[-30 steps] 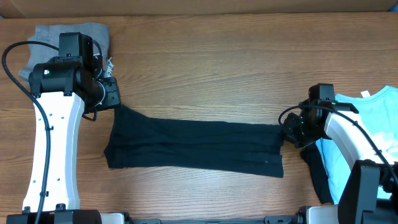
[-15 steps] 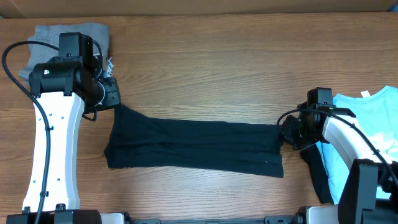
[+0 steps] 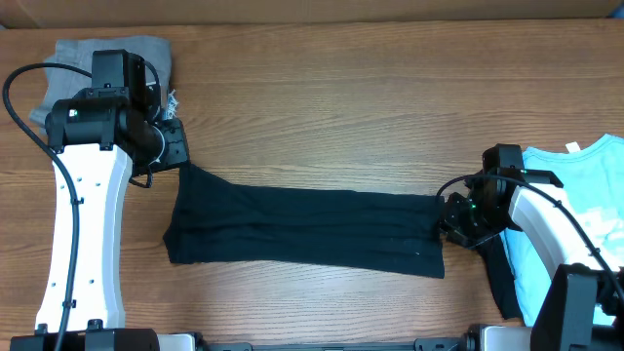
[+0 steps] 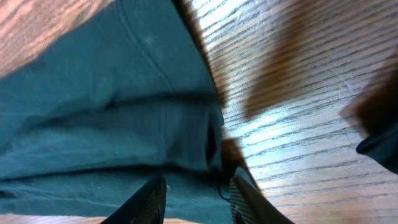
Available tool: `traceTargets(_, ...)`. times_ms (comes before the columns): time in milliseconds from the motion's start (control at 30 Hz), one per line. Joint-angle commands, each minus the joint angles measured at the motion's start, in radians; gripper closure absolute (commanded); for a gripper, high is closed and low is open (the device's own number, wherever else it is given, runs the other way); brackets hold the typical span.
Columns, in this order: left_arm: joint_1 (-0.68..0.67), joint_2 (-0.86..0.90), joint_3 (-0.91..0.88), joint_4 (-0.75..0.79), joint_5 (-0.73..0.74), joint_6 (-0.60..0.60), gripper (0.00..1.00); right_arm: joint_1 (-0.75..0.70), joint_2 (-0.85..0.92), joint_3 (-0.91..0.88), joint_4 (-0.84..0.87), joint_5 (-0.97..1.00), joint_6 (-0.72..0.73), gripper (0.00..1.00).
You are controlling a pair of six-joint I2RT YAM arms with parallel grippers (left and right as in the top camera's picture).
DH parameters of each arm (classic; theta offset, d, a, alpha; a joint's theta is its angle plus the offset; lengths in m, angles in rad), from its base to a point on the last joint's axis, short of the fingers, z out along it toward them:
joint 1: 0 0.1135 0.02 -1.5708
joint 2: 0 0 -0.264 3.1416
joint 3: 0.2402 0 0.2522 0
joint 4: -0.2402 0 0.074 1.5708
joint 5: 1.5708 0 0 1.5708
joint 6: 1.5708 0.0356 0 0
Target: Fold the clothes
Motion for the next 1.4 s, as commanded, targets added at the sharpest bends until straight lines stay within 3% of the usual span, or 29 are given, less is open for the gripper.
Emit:
traceTargets(0,0.003,-0.007,0.012,0.003,0.011,0.019,0.51,-0.003,-0.018,0.025,-0.026,-0.008,-0.006,0.62)
traceTargets(133,0.003,-0.007,0.012,0.007,0.011,0.019,0.51,-0.003,-0.018,0.018,-0.057,-0.008,-0.005,0.51)
traceTargets(400,0.003,-0.007,0.012,0.011,0.011,0.019,0.5,-0.003,-0.018,-0.056,-0.033,-0.039,0.01,0.53)
traceTargets(800,0.003,-0.007,0.012,0.012,0.011,0.018,0.48,-0.003,-0.018,-0.114,0.151,-0.14,0.074,0.95)
traceTargets(1067,0.003,-0.007,0.012,0.011,0.011,0.016,0.48,-0.005,-0.018,-0.086,0.23,-0.135,0.092,0.96)
traceTargets(1133,0.003,-0.007,0.012,0.011,0.011,0.016,0.48,-0.005,-0.018,-0.072,0.228,-0.126,0.092,0.85)
traceTargets(1167,0.003,-0.007,0.012,0.011,0.011,0.016,0.48,-0.005,-0.018,-0.066,0.227,-0.112,0.093,0.67)
traceTargets(1200,0.003,-0.007,0.012,0.011,0.011,0.016,0.48,-0.005,-0.018,-0.059,0.225,-0.098,0.093,0.63)
traceTargets(1367,0.003,-0.007,0.012,0.011,0.011,0.016,0.48,-0.005,-0.018,-0.021,0.216,-0.082,0.092,0.62)
